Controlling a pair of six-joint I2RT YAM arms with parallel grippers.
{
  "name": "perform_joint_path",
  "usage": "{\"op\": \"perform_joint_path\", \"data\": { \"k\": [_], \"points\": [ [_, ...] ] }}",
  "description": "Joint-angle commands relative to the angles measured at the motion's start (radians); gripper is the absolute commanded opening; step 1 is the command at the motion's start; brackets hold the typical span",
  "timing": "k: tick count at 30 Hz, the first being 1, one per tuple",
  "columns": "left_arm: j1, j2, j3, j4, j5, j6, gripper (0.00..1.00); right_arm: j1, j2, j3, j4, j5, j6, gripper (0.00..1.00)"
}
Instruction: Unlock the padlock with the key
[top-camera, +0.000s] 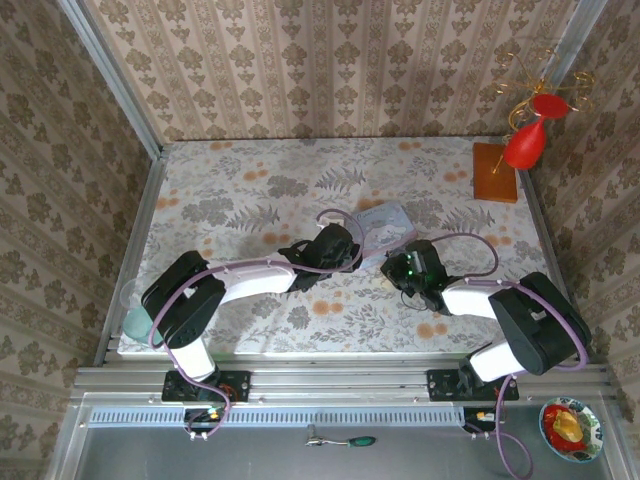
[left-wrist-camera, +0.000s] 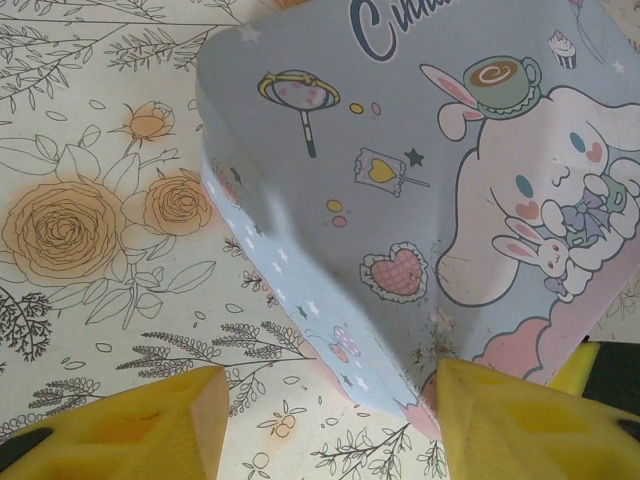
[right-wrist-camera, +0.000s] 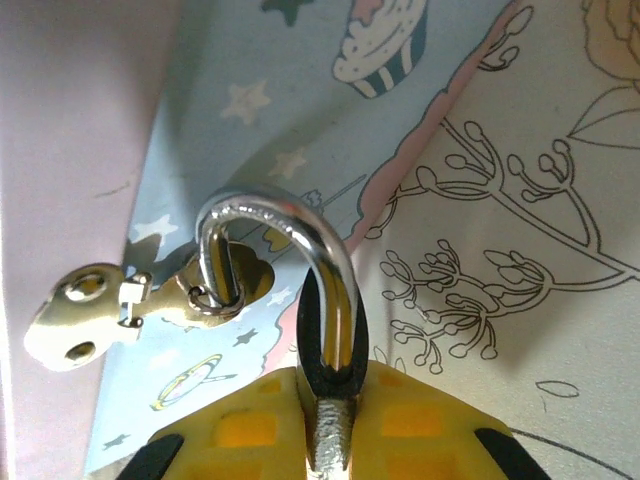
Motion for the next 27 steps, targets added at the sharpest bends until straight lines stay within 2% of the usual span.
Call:
{"op": "perform_joint_path", "data": {
  "k": [1,6,12,18,23,27],
  "points": [
    [-0.005,0.012,-0.011,-0.066,-0.021,-0.008,0.57,-0.020,-0.015,-0.025,0.089,-0.005,0.128,0.00],
    [-0.007,0.023,0.001,-0.082,-0.029,-0.010,0.57,-0.021,-0.052,-0.017,0.099,-0.013,0.185,0.00],
    [-0.006,0.023,0.012,-0.098,-0.041,-0.002,0.57,-0.023,-0.167,-0.012,-0.078,0.081,0.181,0.00],
    [-0.003,0.030,0.024,-0.096,-0.032,0.001,0.57,-0.023,-0.113,0.017,-0.098,0.054,0.178,0.00],
    [0.014,0.016,0.022,-0.094,-0.004,0.020,0.57,-0.029,-0.154,0.009,-0.201,0.074,0.091,0.00],
    [0.035,-0.060,-0.049,-0.007,0.009,0.065,0.57,-0.029,-0.213,0.005,-0.285,0.052,-0.039,0.00]
  ]
}}
